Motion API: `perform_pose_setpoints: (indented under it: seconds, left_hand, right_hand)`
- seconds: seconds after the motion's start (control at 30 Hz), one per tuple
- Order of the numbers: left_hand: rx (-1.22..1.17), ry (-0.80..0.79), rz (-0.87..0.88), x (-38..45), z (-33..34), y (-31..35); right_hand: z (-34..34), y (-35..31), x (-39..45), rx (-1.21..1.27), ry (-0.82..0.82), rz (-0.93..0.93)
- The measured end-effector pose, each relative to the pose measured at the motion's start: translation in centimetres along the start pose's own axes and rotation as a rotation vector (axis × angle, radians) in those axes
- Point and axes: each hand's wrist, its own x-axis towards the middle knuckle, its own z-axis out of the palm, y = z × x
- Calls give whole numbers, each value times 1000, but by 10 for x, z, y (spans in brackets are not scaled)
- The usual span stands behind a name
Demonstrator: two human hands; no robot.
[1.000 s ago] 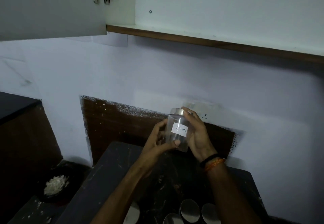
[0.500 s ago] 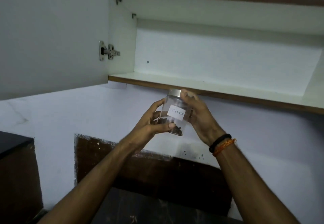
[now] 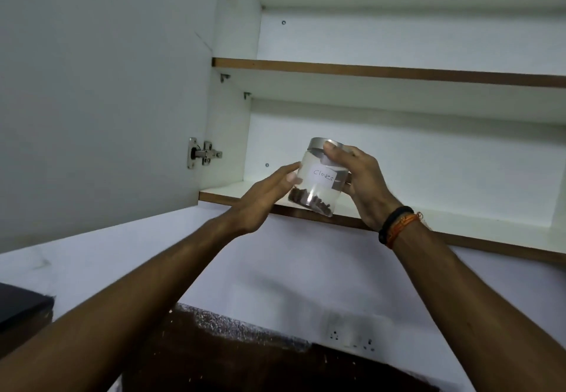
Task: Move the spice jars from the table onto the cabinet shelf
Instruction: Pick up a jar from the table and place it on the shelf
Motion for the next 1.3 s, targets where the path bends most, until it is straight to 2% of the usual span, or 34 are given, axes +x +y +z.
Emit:
perform_pose_setpoints:
  seconds: [0.1, 0.2, 0.27, 0.33, 0.5, 0.63, 0.83, 1.03, 1.3]
  left_hand:
    - [414, 7, 12, 14, -13, -25]
    - [811, -183, -9, 29, -22, -45]
    - [924, -238, -72, 36, -25, -55]
    - [996, -199, -15, 43, -26, -66]
    - [1098, -44, 181, 44, -24, -83]
    - [1182, 146, 232, 42, -21, -96]
    - [1166, 196, 294, 43, -19, -104]
    - [1163, 257, 340, 46, -19, -112]
    - [1161, 285, 357, 46, -18, -109]
  right_hand:
    - [-3, 10, 18, -41, 24, 3]
    - [-5, 23, 36, -118, 20, 14]
    - [-6, 31, 50, -157, 14, 22]
    - [-7, 37, 67, -190, 2, 23]
    - [2, 52, 114, -287, -12, 5]
    - [17, 74, 150, -368, -82, 44]
    - [40, 108, 185, -390, -207, 121]
    - [62, 126, 210, -514, -273, 80]
    - [76, 138, 237, -693, -244, -18]
